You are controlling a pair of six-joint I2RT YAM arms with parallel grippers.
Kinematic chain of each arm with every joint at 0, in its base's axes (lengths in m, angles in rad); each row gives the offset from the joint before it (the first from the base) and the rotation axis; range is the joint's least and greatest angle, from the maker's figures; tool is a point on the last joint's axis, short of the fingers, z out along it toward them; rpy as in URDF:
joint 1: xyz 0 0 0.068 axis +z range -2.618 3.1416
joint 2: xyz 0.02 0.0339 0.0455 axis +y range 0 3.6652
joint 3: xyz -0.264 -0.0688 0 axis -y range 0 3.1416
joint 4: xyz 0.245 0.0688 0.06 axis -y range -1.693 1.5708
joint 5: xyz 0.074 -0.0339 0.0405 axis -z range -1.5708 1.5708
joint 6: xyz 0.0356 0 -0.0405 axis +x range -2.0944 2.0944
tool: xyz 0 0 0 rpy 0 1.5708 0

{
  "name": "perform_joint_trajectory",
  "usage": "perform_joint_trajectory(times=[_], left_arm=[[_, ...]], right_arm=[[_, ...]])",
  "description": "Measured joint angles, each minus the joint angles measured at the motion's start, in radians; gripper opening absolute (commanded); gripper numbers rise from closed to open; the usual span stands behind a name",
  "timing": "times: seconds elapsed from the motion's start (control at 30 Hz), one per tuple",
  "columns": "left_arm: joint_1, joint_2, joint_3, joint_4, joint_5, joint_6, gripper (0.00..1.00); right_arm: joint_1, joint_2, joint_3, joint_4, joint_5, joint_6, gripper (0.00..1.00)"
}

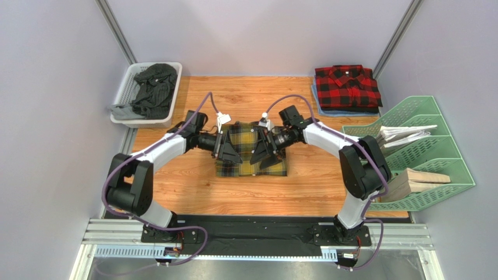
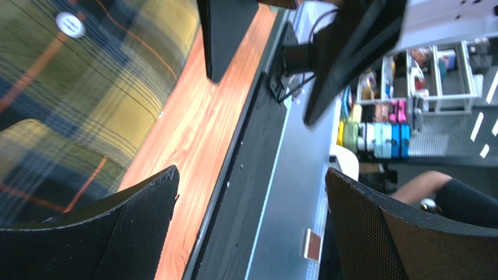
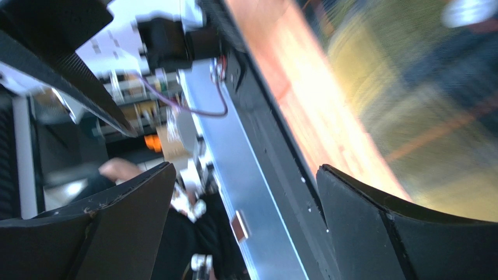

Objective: Fold and stack the long sleeve shirts
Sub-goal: Fold the shirt

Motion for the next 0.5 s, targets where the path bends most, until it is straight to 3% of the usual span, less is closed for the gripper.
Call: perform_joint_trajectory(times=[0.13,0.27,0.5], left_arm=[[-0.029,0.15,-0.026,0.044,-0.018,-0.016,0.99],[-0.004,0.36,0.006,-0.033,-0.076,-0.011,0.99],[0.017,0.296,0.084,-0.256,-0.136,0.192,0.99]], right_arm=[[0.048,0.087,-0.027,0.0,0.01,-0.039,0.93],[-0.035,0.262,-0.023,-0.035,-0.008,-0.076,0.9],[-0.152,0.266,0.114,-0.272,0.154,-0.209,0.79]])
